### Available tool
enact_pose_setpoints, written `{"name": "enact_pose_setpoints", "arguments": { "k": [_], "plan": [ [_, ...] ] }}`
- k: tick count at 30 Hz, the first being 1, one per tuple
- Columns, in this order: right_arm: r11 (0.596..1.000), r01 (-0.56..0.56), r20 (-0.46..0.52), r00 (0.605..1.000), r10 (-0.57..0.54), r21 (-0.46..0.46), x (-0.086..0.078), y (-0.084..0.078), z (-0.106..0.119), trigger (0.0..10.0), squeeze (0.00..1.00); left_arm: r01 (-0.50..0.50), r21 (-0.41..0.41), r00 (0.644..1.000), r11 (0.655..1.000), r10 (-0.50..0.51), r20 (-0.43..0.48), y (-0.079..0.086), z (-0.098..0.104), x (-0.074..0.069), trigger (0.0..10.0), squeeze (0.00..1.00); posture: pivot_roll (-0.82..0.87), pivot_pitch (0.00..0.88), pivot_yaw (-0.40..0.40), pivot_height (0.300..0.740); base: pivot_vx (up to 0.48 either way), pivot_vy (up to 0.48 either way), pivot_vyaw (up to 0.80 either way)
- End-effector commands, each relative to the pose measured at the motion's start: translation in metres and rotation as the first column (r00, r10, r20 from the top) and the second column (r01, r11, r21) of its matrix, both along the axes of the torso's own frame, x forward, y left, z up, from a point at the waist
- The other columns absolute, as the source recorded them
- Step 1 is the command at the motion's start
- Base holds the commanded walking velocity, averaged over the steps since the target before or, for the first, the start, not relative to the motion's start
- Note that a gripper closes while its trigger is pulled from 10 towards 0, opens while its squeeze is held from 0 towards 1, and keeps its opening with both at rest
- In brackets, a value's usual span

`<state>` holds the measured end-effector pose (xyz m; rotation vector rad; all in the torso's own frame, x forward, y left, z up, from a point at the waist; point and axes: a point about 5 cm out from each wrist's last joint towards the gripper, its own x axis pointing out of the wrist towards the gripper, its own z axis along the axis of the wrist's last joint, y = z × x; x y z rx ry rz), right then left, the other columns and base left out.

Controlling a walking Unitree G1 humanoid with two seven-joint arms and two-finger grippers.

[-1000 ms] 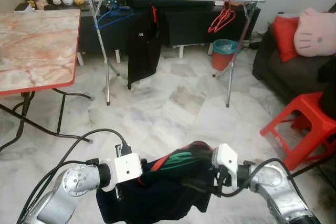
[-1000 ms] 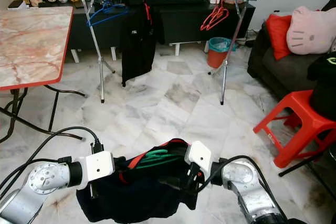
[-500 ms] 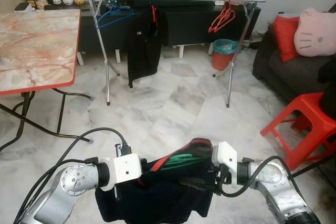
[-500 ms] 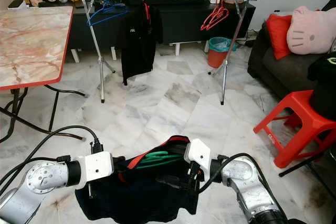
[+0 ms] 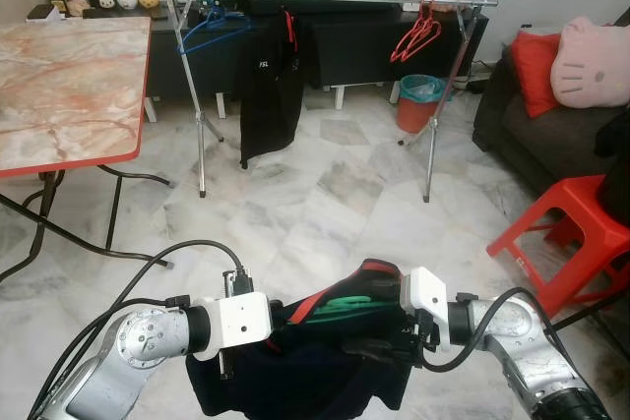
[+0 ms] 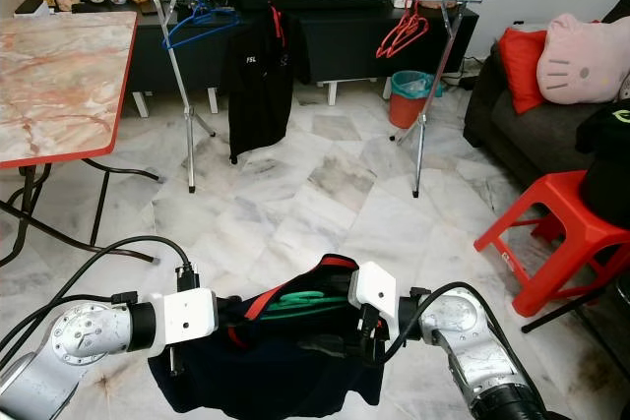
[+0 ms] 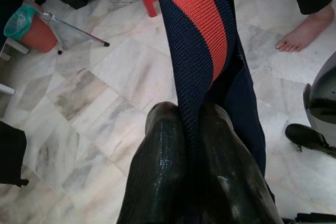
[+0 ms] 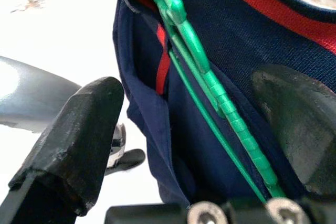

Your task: Hang hanger

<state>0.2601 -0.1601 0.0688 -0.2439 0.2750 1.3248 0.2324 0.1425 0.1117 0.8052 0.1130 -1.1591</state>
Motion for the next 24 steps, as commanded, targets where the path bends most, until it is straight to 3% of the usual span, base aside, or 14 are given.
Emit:
{"name": "enact_pose_setpoints", "arguments": {
  "k": [1,7,18,19,20,24],
  "plan": [
    [1.0,-0.027,-0.013,1.0,0.027,-0.007,0.001,0.0,0.001,10.0,0.0,0.056,-0.012,0.998,0.998,-0.056,0.036,-0.009,0.01,-0.003,10.0,0.0,0.18,0.0,-0.084,0.74,0.0,0.0,0.0],
    [0.994,-0.105,-0.058,0.993,0.103,-0.026,-0.005,-0.002,-0.002,10.0,0.0,0.079,-0.012,0.996,0.997,-0.079,0.042,-0.014,0.012,-0.004,10.0,0.0,0.18,0.0,-0.085,0.74,0.0,0.0,0.0],
    [0.996,-0.08,-0.021,0.997,0.079,-0.027,0.004,0.004,-0.001,10.0,0.0,0.084,-0.019,0.995,0.996,-0.083,0.046,-0.018,0.013,-0.006,10.0,0.0,0.19,0.0,-0.092,0.74,0.0,0.0,0.0],
    [0.997,-0.075,-0.022,0.997,0.075,-0.028,0.005,0.003,-0.002,4.0,0.0,0.084,-0.019,0.995,0.996,-0.083,0.049,-0.018,0.013,-0.005,10.0,0.0,0.19,0.0,-0.092,0.74,0.0,0.0,0.0],
    [0.997,-0.073,-0.02,0.997,0.072,-0.031,0.005,0.002,-0.002,0.0,0.0,0.084,-0.02,0.995,0.996,-0.082,0.05,-0.019,0.013,-0.005,10.0,0.0,0.19,0.0,-0.092,0.74,0.0,0.0,0.0],
    [0.997,-0.07,-0.019,0.997,0.07,-0.032,0.006,0.002,-0.003,0.0,0.0,0.085,-0.022,0.995,0.996,-0.084,0.05,-0.02,0.013,-0.006,10.0,0.0,0.19,0.0,-0.092,0.74,0.0,0.0,0.0]
  ]
}}
